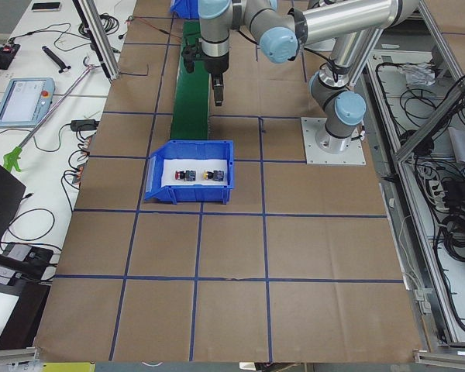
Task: Transport two buttons from left to right
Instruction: 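Lower the left gripper into the bin onto the yellow-capped button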
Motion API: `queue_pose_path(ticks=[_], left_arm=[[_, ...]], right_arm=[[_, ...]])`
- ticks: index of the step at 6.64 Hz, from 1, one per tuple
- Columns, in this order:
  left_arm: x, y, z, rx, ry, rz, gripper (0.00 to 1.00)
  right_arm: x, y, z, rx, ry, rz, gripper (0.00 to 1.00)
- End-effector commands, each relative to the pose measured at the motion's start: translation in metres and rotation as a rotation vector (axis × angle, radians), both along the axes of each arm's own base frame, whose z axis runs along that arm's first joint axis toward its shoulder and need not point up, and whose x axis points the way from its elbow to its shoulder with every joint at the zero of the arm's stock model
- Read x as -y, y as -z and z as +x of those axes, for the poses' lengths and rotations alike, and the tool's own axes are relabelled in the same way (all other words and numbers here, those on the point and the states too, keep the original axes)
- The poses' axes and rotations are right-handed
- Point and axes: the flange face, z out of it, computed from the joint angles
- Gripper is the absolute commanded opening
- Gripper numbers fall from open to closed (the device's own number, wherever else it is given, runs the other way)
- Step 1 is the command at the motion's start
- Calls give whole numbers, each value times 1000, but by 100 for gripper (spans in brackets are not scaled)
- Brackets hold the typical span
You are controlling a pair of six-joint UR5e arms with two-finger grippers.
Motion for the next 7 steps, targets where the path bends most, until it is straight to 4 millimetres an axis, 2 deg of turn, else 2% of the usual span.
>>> queue_pose_path(ticks=[1, 3, 5, 7], left_arm=[[-20, 12, 86, -17, 8, 19, 100], [-4, 45, 103, -41, 1, 29, 99], [2, 91, 105, -6, 20, -17, 99], [5, 128, 99, -11, 31, -48, 99]], right_arm=[[0, 0, 0, 0, -1, 0, 100], [1, -5, 0, 1, 3, -12, 100], [1, -6, -1, -1, 1, -15, 100], [2, -6, -1, -5, 1, -15, 100]])
